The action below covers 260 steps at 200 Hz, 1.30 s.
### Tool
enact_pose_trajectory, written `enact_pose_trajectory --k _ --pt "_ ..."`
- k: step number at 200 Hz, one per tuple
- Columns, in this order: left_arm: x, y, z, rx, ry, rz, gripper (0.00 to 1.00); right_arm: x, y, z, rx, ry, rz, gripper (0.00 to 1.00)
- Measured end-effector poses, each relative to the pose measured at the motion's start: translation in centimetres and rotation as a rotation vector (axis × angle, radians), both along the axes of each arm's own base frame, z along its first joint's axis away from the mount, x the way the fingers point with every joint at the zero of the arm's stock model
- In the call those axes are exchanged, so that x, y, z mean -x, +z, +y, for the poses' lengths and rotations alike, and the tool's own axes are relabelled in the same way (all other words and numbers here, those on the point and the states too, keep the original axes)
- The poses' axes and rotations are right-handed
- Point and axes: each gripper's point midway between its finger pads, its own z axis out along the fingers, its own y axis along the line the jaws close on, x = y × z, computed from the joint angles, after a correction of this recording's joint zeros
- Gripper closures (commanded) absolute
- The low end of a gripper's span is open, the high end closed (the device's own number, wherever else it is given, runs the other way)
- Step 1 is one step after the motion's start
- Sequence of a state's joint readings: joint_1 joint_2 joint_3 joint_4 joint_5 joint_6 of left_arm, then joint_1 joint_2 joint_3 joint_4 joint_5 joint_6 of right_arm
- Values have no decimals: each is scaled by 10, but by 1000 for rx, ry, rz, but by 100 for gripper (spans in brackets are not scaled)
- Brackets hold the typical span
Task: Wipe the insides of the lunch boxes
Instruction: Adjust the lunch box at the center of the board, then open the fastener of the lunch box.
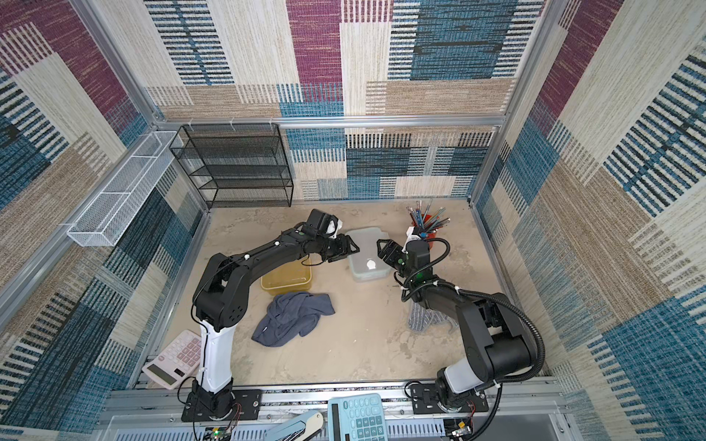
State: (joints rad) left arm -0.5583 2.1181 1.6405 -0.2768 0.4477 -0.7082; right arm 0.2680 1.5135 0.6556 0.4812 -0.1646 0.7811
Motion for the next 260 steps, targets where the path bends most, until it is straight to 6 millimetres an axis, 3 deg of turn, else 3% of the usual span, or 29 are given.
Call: enact_pose_trajectory --k 27,52,95,136,218,260 --pt "-4 6 -2 8 1 -14 37 3 -12 -1 58 16 41 21" --pt "-4 4 -1 6 2 -11 37 -6 -16 -1 124 28 56 20" --pt "15 -19 7 -13 50 40 36 -12 -30 -1 205 59 99 23" --pt "9 -23 9 -6 105 36 36 -8 -36 -1 243 81 124 25" --pt "-12 -25 -19 80 60 34 37 15 -22 8 245 134 112 25" --pt "-18 -17 -26 109 36 23 37 24 -21 14 231 167 107 26"
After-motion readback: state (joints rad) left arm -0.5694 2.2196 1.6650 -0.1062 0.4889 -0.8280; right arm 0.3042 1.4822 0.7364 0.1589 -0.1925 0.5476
